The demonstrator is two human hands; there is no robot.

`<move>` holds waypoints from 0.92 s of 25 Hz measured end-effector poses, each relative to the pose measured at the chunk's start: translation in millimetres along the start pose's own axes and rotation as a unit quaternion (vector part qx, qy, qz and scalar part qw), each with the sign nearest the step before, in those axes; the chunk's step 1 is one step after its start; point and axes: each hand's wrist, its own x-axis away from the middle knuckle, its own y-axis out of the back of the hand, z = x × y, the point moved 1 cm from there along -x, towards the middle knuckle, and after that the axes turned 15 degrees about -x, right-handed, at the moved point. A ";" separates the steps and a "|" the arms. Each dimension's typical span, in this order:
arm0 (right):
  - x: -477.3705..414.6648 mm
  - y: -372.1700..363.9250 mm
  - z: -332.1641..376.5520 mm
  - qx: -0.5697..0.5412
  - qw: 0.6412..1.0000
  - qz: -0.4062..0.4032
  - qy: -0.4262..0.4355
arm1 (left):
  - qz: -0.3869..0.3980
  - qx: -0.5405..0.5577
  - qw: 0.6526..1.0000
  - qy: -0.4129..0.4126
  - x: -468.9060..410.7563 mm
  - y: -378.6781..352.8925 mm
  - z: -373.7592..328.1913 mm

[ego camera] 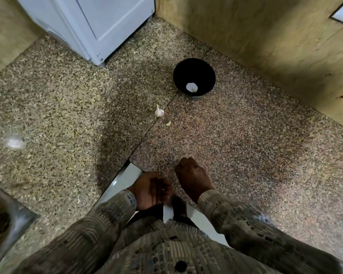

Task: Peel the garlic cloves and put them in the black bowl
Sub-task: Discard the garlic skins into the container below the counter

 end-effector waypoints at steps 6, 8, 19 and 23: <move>7.9 10.3 -9.9 -0.458 0.828 0.000 -0.323 | -0.049 0.112 0.981 -0.150 22.8 -12.6 29.0; 12.3 19.7 6.2 -0.714 0.591 -0.037 -0.373 | -0.060 0.151 0.968 -0.188 32.5 -10.6 50.8; 35.6 26.5 182.4 -0.814 0.462 0.197 -0.292 | -0.158 0.357 0.846 -0.363 132.8 50.8 195.3; 52.5 -6.8 261.6 -0.767 0.508 0.298 -0.254 | -0.191 0.424 0.779 -0.420 179.3 89.6 264.7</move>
